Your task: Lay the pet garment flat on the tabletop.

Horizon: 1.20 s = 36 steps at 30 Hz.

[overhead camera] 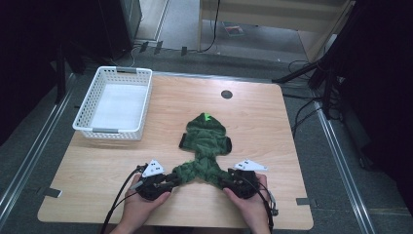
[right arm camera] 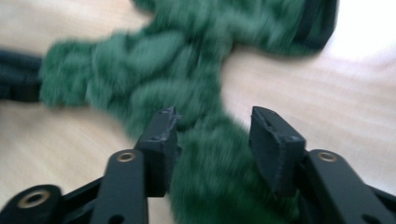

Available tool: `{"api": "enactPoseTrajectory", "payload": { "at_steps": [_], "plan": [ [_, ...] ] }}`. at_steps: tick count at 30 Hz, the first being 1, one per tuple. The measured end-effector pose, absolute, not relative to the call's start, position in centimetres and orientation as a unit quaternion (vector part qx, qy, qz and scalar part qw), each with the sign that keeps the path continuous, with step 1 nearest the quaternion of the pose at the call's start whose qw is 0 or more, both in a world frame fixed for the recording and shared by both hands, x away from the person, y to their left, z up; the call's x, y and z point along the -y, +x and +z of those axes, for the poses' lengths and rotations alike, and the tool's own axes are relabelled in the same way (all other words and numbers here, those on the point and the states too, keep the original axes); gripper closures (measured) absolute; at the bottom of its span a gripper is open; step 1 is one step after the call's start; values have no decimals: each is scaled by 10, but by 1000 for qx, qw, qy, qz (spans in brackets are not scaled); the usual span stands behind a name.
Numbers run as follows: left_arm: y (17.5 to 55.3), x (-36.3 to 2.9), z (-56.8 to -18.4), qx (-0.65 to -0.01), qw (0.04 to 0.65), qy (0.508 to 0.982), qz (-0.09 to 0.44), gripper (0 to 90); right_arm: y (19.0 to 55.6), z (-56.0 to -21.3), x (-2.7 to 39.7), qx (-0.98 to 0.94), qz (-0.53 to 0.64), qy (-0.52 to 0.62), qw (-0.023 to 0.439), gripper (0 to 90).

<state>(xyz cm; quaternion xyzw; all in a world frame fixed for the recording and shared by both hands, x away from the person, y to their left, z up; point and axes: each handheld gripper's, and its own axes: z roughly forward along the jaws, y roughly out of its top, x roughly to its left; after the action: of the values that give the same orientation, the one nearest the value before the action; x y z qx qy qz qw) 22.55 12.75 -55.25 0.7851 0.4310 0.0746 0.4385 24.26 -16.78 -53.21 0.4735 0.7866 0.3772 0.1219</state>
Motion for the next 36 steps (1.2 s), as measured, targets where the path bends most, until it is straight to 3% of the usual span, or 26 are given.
{"api": "enactPoseTrajectory", "payload": {
  "at_steps": [4,8,12,14,19,26,36],
  "plan": [
    [225,-130,-553,-434,433,787,74,834,240,-541,168,-782,369,479,154,617],
    [224,-132,-552,-431,430,790,73,891,249,-543,170,-778,354,485,187,640],
    [225,-135,-553,-434,432,788,63,892,254,-544,174,-773,355,489,194,611],
    [225,-135,-552,-436,431,787,64,885,254,-544,176,-774,362,485,187,539],
    [226,-140,-553,-437,444,780,51,773,243,-532,188,-770,398,463,184,459],
    [228,-140,-554,-452,432,778,54,780,224,-530,222,-750,410,492,164,499],
    [226,-140,-554,-453,428,780,61,804,228,-546,217,-764,385,496,149,490]
  ]
}}
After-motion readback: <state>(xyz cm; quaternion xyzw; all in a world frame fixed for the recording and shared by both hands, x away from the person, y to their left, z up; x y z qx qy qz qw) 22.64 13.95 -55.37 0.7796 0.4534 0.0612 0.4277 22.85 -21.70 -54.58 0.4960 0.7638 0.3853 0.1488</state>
